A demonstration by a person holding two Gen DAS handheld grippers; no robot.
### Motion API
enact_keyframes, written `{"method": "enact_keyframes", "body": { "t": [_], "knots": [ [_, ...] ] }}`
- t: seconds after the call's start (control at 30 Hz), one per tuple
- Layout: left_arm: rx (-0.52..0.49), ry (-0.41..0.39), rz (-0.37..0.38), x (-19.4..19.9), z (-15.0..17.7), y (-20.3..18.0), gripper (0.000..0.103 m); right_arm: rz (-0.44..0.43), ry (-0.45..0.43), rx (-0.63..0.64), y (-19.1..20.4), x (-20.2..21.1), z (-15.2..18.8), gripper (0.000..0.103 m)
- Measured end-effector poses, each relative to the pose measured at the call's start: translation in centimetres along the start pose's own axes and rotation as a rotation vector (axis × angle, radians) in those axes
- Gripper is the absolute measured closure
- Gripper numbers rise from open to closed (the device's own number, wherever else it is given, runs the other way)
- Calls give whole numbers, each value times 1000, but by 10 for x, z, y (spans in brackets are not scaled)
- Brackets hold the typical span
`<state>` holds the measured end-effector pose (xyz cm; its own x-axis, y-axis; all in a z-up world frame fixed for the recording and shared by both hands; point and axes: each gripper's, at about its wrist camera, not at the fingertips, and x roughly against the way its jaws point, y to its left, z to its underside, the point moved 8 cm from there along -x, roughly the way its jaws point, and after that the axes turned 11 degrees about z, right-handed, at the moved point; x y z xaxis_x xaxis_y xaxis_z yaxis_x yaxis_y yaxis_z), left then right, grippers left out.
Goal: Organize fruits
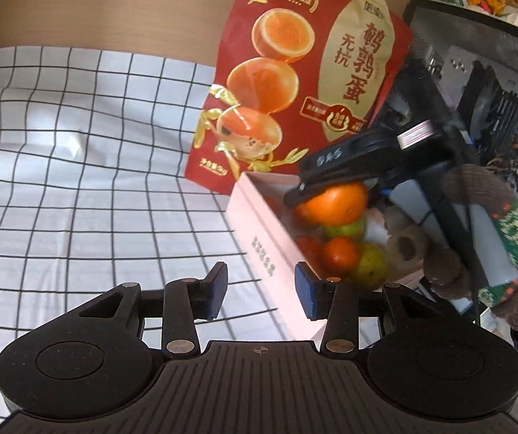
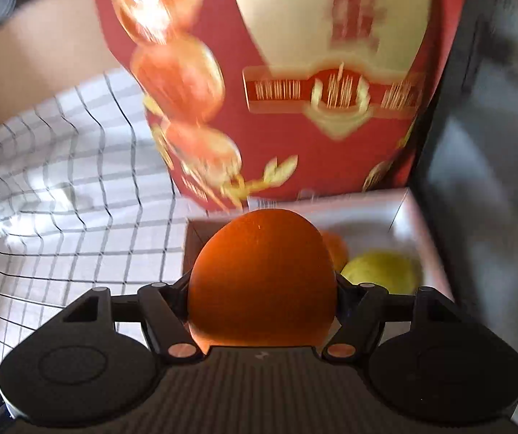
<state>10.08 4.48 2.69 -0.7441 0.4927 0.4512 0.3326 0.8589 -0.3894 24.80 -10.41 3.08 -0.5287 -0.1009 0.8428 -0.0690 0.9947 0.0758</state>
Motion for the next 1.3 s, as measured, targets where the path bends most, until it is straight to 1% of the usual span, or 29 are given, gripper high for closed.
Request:
{"method": "enact_keyframes", "body": {
  "t": [0.1, 0.13, 0.17, 0.23, 0.33, 0.37, 0.4, 0.43, 0.47, 0.53, 0.6, 0.7, 0.77, 0.8, 0.87, 0.97, 1.03, 1.07, 1.1, 1.13, 1.2, 1.3],
  "knots": [
    [-9, 15, -39, 0, 9, 8, 58, 15, 94, 11, 4, -29, 12, 32],
    [-8, 20, -50, 0, 13, 12, 58, 14, 97, 6, 3, -35, 15, 32],
    [-3, 22, -59, 0, 16, 15, 58, 10, 82, -3, 2, -36, 17, 32],
    [17, 20, -79, 1, 21, 22, 58, -6, 33, -12, -1, -29, 16, 32],
    [34, 4, -113, 7, 25, 27, 58, -57, -92, -31, -10, 2, 10, 31],
    [31, 5, -128, 10, 28, 28, 58, -61, -141, -31, -13, 16, 9, 31],
    [20, 8, -145, 12, 32, 27, 58, -56, -188, -19, -16, 30, 11, 28],
    [9, 13, -159, 15, 36, 26, 58, -47, -223, 3, -18, 43, 15, 22],
    [-1, 20, -173, 17, 41, 24, 58, -44, -254, 32, -20, 55, 24, 21],
    [-17, 36, -201, 20, 52, 20, 58, -80, -280, 66, -24, 72, 47, 21],
    [-38, 57, -232, 21, 63, 15, 58, -116, -267, 75, -28, 77, 78, 20],
    [-94, 72, -275, 19, 78, 3, 58, -121, -239, 107, -28, 75, 127, 20],
    [-103, 88, -277, 14, 89, -1, 58, -126, -235, 139, -25, 72, 155, 20],
    [-95, 100, -269, 10, 94, -2, 54, -135, -233, 153, -22, 70, 168, 20],
    [-134, 72, -290, 8, 96, -9, 54, -146, -218, 172, -17, 62, 188, 20],
    [-125, 54, -318, 4, 96, -11, 53, -105, -187, 175, -15, 43, 199, 20],
    [-124, 42, -334, 0, 95, -12, 51, -54, -225, 178, -15, 39, 198, 17],
    [-122, 39, -342, -2, 94, -11, 51, -6, -232, 184, -15, 36, 194, 17],
    [-117, 36, -351, -4, 93, -11, 51, 11, -239, 178, -16, 33, 193, 10],
    [-111, 33, -358, -6, 91, -11, 51, 22, -239, 164, -17, 31, 192, 5],
    [-101, 29, -361, -9, 89, -11, 50, 33, -238, 118, -22, 28, 190, 1],
    [-94, 28, -361, -14, 87, -9, 49, 47, -239, 110, -23, 27, 190, 0]
  ]
}}
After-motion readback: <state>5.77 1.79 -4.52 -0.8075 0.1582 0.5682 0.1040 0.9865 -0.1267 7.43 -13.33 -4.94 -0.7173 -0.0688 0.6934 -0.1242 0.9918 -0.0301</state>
